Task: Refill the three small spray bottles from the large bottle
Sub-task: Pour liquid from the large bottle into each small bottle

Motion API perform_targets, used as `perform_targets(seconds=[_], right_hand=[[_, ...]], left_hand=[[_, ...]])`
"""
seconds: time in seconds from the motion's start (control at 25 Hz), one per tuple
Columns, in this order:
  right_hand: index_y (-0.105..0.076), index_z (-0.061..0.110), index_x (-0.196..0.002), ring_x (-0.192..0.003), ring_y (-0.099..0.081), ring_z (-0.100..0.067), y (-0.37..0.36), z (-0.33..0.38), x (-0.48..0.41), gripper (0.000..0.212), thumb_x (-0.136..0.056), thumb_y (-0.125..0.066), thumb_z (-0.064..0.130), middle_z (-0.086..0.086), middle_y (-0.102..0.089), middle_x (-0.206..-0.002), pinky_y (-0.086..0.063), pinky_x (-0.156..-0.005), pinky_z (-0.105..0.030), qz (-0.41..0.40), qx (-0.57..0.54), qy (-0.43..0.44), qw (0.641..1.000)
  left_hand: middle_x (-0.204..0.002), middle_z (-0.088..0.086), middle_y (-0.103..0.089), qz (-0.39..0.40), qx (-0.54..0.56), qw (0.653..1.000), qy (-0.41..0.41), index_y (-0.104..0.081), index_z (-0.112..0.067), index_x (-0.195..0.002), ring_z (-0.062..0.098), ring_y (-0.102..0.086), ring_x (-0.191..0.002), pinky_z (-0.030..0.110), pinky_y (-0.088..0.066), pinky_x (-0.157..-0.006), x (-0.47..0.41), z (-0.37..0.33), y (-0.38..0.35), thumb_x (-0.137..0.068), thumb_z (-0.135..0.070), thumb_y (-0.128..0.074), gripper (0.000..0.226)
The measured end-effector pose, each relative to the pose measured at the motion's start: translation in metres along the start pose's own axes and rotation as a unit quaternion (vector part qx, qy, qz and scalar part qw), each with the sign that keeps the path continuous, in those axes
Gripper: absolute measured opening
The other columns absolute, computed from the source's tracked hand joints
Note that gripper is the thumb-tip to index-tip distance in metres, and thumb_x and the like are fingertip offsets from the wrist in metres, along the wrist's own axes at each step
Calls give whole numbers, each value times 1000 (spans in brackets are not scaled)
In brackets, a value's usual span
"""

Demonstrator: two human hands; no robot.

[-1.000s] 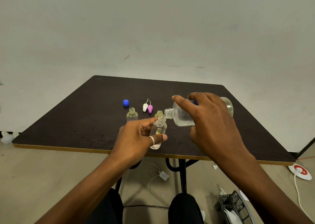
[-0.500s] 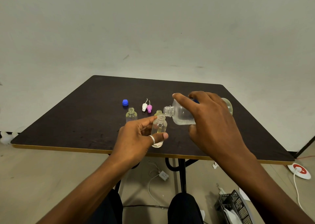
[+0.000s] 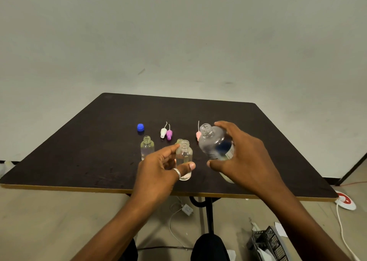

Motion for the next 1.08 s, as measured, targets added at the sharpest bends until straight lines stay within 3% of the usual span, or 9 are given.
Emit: perform_targets(seconds=[0.12, 0.24, 0.36, 0.44, 0.52, 0.72, 0.92, 1.04, 1.08], right_hand=[[-41, 30, -135, -98, -53, -7, 1, -22, -5, 83, -67, -86, 40, 4, -59, -130, -43, -87, -22, -15, -45, -63, 997], [-39, 27, -135, -102, -56, -12, 0, -46, -12, 82, -68, -84, 41, 1, -58, -131, -46, -92, -29, -39, -68, -113, 990], [-38, 25, -134, -102, -55, -12, -8, -66, -19, 81, -69, -84, 40, -2, -58, -130, -45, -90, -28, -60, -88, -152, 983], [-38, 24, -132, -101, -53, -10, -17, -76, -25, 79, -69, -84, 38, -2, -57, -129, -44, -90, -27, -63, -109, -172, 977], [-38, 24, -131, -103, -54, -11, -25, -86, -32, 78, -70, -85, 37, -3, -57, -129, -45, -90, -27, -69, -127, -188, 971], [-36, 22, -131, -111, -57, -18, -45, -103, -37, 80, -69, -86, 37, -5, -55, -131, -44, -88, -24, -79, -145, -205, 965], [-35, 22, -135, -117, -55, -20, -55, -105, -40, 85, -68, -85, 40, -4, -53, -136, -40, -89, -21, -84, -130, -202, 967], [-31, 21, -141, -123, -53, -23, -58, -104, -39, 93, -68, -84, 44, -4, -49, -141, -41, -94, -25, -78, -117, -214, 967], [-28, 21, -143, -126, -52, -25, -58, -104, -37, 98, -66, -84, 46, -4, -47, -143, -43, -97, -29, -70, -117, -221, 966]], left_hand=[[-111, -15, -73, -17, 12, 1000, 3, -66, -31, -124, 4, -68, -106, 36, -54, -97, -15, 3, -20, -76, -22, -83, 52], [-100, -19, -73, -34, 1, 999, -10, -64, -48, -107, -3, -68, -97, 22, -55, -86, -34, 7, -48, -78, -21, -82, 44], [-97, -21, -70, -47, -54, 997, -21, -65, -34, -118, -3, -67, -92, 11, -52, -76, -51, 14, -75, -81, -26, -80, 41], [-101, -13, -71, -59, -88, 994, -17, -65, -26, -121, 2, -67, -91, 14, -52, -74, -61, 23, -88, -84, -26, -77, 40], [-103, -8, -71, -68, -98, 993, -7, -63, -23, -124, 7, -67, -93, 16, -52, -74, -68, 32, -97, -85, -23, -75, 40], [-105, -9, -70, -85, -126, 988, -7, -63, -21, -125, 3, -62, -89, 2, -40, -68, -75, 50, -107, -86, -20, -75, 41], [-103, -16, -65, -90, -115, 989, -9, -62, -22, -127, 5, -64, -96, 2, -43, -73, -75, 58, -109, -86, -20, -75, 43], [-117, -8, -68, -97, -106, 990, -14, -59, -20, -132, 8, -63, -108, 16, -50, -89, -73, 61, -110, -87, -20, -74, 48], [-121, -6, -68, -100, -105, 989, -15, -58, -19, -134, 8, -63, -111, 15, -49, -91, -72, 61, -111, -87, -19, -74, 50]])
Point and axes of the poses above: each hand's wrist, its own x-axis away from the middle knuckle, its own y-axis out of the back of the hand, z = x × y, the point moved 1 cm from there along -x, towards the middle knuckle
